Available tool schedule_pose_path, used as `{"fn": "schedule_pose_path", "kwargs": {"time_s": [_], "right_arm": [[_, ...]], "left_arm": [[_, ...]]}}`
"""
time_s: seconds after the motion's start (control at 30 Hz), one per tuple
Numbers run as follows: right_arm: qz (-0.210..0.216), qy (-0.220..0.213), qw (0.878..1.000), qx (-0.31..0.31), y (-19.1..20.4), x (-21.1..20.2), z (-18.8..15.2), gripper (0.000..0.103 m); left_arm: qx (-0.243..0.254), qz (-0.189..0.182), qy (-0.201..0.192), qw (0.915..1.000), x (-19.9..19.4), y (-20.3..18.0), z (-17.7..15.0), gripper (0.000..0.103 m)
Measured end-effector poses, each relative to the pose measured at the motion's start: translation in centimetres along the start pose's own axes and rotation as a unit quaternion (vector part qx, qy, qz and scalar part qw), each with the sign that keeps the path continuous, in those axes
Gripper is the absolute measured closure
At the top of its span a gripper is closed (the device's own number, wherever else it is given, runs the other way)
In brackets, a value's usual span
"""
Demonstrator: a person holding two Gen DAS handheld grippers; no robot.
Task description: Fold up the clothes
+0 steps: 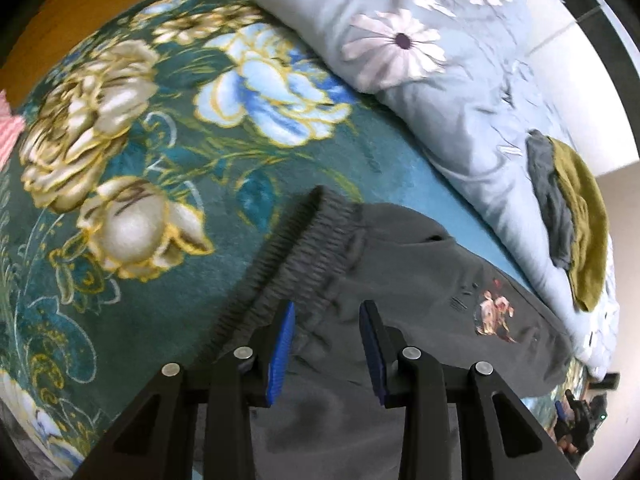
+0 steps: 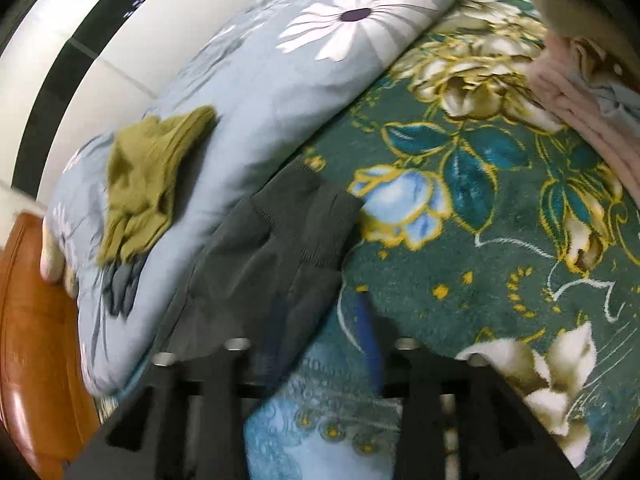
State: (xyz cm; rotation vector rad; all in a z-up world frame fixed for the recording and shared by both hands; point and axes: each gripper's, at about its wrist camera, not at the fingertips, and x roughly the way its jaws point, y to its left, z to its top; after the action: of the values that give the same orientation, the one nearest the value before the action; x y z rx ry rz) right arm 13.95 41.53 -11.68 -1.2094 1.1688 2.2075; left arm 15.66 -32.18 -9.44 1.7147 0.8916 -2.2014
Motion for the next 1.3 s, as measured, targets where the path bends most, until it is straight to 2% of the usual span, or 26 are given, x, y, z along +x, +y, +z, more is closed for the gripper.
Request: {"fn": "schedule_pose_path", "kwargs": {"time_s": [0.1, 0.17, 0.23, 0.33, 0.43, 0.57, 0.7, 0.83, 0.93, 1.07, 1.13, 1.2, 1.23, 1.27, 1.3], "right_arm": [[-0.002, 0.014, 1.0, 0.026, 0.5, 2.0, 0.5, 0.06], [-0.007, 0.018, 0.999, 0.025, 1.3, 2.3, 0.7, 0.066], [-0.011, 0.021, 0.999, 0.023, 2.1, 2.6, 0.8, 0.066], [0.024, 0.009, 1.0, 0.013, 2.7, -0.3, 0.8, 0.065], [0.037, -0.002, 0.999, -0.006, 2.0, -4.9, -0.2, 0.058], [0.004, -0.014, 1.0, 0.002, -2.9, -11.2, -4.3, 0.05], [-0.037, -0.027, 0.994, 0.095, -11.1, -16.0, -11.0, 0.046], [-0.047, -0.011, 0.984, 0.172, -16.6, -16.7, -15.8, 0.045], [-0.022, -0.005, 0.979, 0.201, -18.5, -16.2, -17.9, 0.045], [0.045, 0.002, 0.976, 0.213, -18.2, -14.1, -19.1, 0.045], [0.054, 0.02, 0.978, 0.198, -17.0, -13.0, -19.5, 0.045], [0.054, 0.033, 0.98, 0.187, -16.0, -12.1, -19.8, 0.045], [0.051, 0.035, 0.981, 0.185, -15.7, -11.8, -19.9, 0.047], [0.048, 0.037, 0.981, 0.183, -15.4, -11.4, -19.9, 0.062], [0.051, 0.04, 0.98, 0.189, -15.3, -11.2, -19.8, 0.089]], "left_arm": [[-0.008, 0.013, -0.003, 0.9999, -0.2, 0.8, 0.0, 0.066], [-0.015, 0.019, -0.007, 0.9997, -1.0, 2.1, -0.4, 0.065], [-0.027, 0.018, -0.008, 0.9994, -1.8, 3.6, -0.8, 0.061], [-0.048, 0.009, 0.0, 0.9988, -2.4, 5.9, -2.0, 0.056], [-0.065, -0.007, 0.022, 0.9976, -2.5, 8.0, -3.9, 0.052], [-0.081, -0.024, 0.063, 0.9944, -1.7, 10.1, -7.6, 0.05], [-0.062, -0.053, 0.095, 0.9921, 0.1, 9.9, -10.3, 0.048], [-0.034, -0.074, 0.103, 0.9914, 1.9, 8.5, -11.4, 0.048], [-0.014, -0.079, 0.087, 0.993, 2.3, 7.4, -11.7, 0.048], [-0.007, -0.088, 0.072, 0.9935, 2.4, 7.3, -12.1, 0.05], [-0.023, -0.1, 0.066, 0.9925, 2.4, 7.8, -12.1, 0.052], [-0.039, -0.11, 0.06, 0.9913, 2.1, 8.3, -11.9, 0.067], [-0.045, -0.115, 0.057, 0.9908, 1.9, 8.3, -11.8, 0.073], [-0.05, -0.119, 0.054, 0.9902, 1.6, 8.3, -11.7, 0.082], [-0.056, -0.123, 0.051, 0.9895, 1.3, 8.3, -11.5, 0.087]]}}
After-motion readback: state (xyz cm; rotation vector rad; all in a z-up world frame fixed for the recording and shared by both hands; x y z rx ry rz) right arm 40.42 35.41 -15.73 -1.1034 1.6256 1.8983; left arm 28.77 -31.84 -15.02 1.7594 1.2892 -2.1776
